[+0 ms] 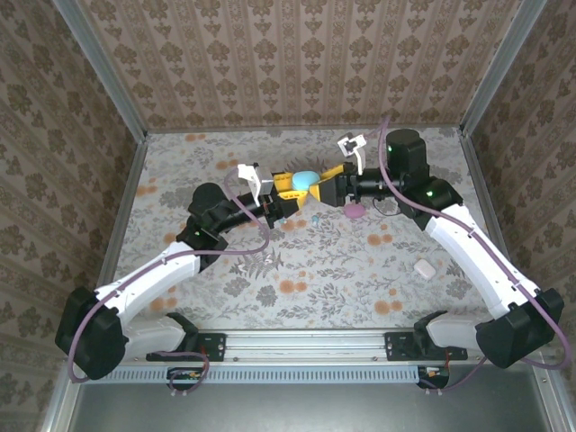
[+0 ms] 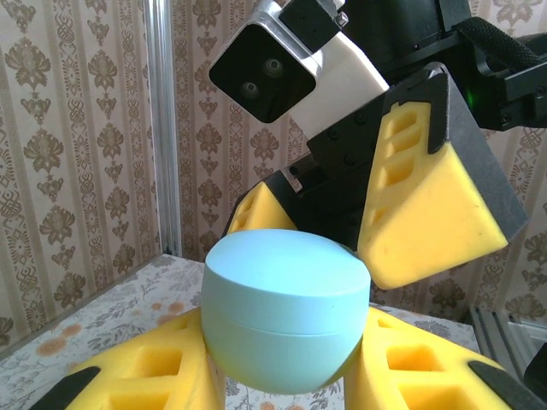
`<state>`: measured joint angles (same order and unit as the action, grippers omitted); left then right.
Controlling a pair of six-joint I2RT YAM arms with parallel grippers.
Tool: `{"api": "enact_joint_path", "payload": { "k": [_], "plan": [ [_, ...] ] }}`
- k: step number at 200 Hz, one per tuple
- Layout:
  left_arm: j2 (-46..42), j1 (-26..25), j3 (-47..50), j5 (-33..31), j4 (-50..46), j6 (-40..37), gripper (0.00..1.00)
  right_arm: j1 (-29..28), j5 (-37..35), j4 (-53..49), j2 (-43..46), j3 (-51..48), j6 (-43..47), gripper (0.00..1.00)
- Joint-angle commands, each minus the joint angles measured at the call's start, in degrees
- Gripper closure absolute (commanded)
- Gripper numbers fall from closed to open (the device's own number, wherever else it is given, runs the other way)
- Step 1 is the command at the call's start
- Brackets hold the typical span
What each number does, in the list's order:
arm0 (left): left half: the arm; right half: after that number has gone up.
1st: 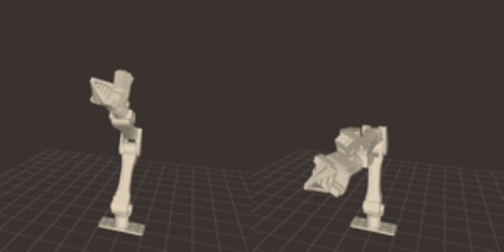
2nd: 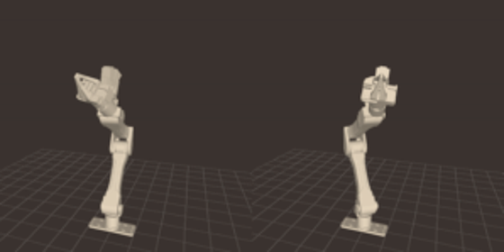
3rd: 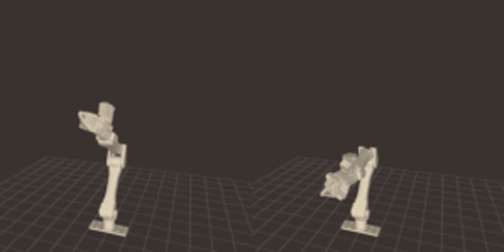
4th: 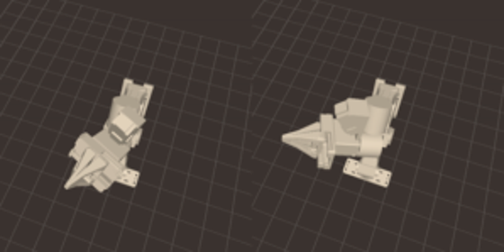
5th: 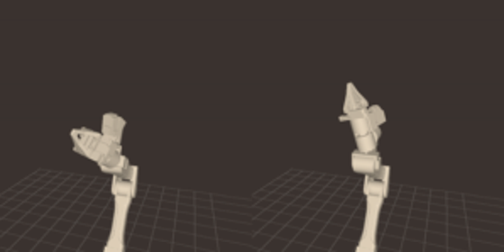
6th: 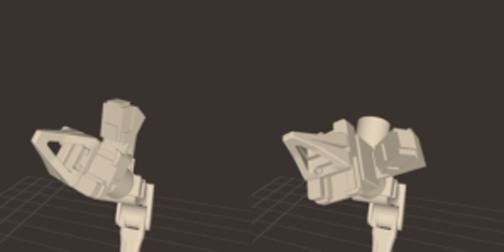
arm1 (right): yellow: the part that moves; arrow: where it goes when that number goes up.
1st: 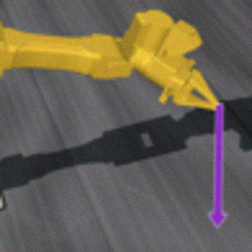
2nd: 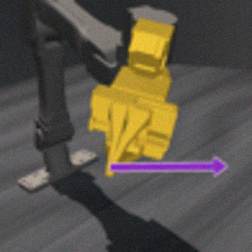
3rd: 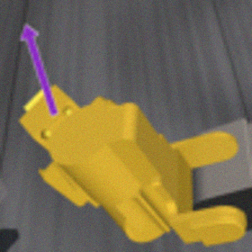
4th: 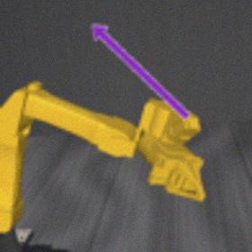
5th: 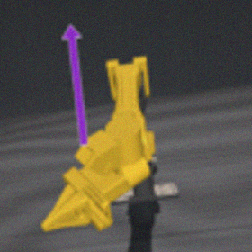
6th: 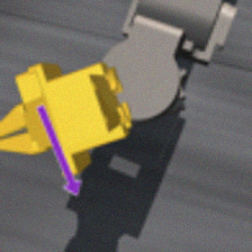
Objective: Insert the wireless bluetooth earbuds into the charging case
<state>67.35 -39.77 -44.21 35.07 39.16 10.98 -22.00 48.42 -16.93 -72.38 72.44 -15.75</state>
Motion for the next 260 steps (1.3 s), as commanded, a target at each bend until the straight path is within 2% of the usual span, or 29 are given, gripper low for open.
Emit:
{"api": "enact_joint_path", "payload": {
  "k": [1, 46, 65, 95, 129, 188, 260],
  "plan": [
    [-1.5, -0.5, 0.2, 1.3, 2.6, 1.2, 0.66, 0.3, -3.4, 0.6, -0.3, 2.7, -2.2, 0.28],
    [-2.0, -0.6, 0.6, 1.3, 2.6, 1.3, 0.66, 0.4, -5.8, 2.1, -1.1, 4.0, -4.2, 0.28],
    [-2.4, -0.5, 1.0, -0.3, 2.6, 1.6, 0.66, 0.4, 0.7, 4.5, -0.8, 3.4, -3.0, 0.27],
    [-2.6, -0.5, 1.1, -1.0, 2.6, 1.9, 0.66, 0.2, 5.2, 6.8, 0.8, 0.2, 0.8, 0.26],
    [-2.1, -0.6, 0.9, -0.7, 3.2, 2.6, 0.66, -0.2, 1.8, 0.5, 1.2, 0.3, 9.2, 0.26],
    [-2.0, -0.6, 0.8, -0.9, 3.2, 3.4, 0.66, -0.4, 1.7, 0.2, 0.2, 0.6, 10.9, 0.27],
    [-2.0, -1.1, 0.3, 0.0, 3.4, 3.4, 0.67, -0.2, -5.4, 1.1, -0.1, 1.0, 11.6, 0.28]
  ]
}}
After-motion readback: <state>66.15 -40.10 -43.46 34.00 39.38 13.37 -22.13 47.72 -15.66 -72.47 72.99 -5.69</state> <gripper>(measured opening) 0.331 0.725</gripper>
